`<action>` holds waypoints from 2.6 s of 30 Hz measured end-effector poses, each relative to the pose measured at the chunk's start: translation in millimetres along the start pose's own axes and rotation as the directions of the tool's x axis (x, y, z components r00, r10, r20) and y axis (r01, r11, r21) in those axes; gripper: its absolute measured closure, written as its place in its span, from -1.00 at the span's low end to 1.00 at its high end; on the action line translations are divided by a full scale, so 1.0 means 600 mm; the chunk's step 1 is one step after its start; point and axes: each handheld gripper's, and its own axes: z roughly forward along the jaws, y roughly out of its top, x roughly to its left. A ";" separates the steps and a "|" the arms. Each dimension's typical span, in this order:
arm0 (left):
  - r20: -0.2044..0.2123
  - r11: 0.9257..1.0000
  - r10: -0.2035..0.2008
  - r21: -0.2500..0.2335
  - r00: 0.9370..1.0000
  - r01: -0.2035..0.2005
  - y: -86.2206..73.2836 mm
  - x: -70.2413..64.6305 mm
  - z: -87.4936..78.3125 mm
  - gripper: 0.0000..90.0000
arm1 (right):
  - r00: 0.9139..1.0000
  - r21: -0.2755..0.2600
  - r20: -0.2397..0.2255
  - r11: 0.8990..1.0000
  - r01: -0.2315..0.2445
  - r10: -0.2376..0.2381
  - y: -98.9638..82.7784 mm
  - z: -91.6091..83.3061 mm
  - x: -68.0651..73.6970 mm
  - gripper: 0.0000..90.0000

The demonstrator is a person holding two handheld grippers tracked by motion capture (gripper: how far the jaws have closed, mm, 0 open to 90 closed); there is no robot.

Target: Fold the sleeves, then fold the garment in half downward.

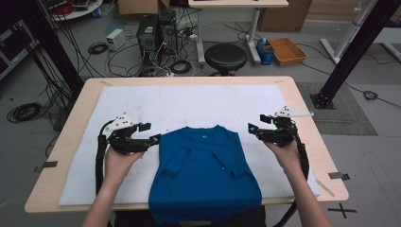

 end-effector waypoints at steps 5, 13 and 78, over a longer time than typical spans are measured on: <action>-0.022 0.999 0.004 -0.032 1.000 -0.005 0.000 0.005 -0.016 -0.28 | 1.000 -0.003 0.010 1.000 -0.012 0.012 0.000 -0.006 -0.005 -0.35; -0.067 1.000 -0.018 -0.013 0.998 0.017 0.000 0.011 -0.019 -0.28 | 0.999 -0.004 0.021 0.999 -0.032 0.032 0.002 -0.003 -0.010 -0.37; -0.031 0.933 -0.056 0.353 0.998 0.064 -0.005 0.045 0.204 0.30 | 1.000 0.315 -0.014 0.949 0.000 0.005 -0.014 0.215 0.011 0.51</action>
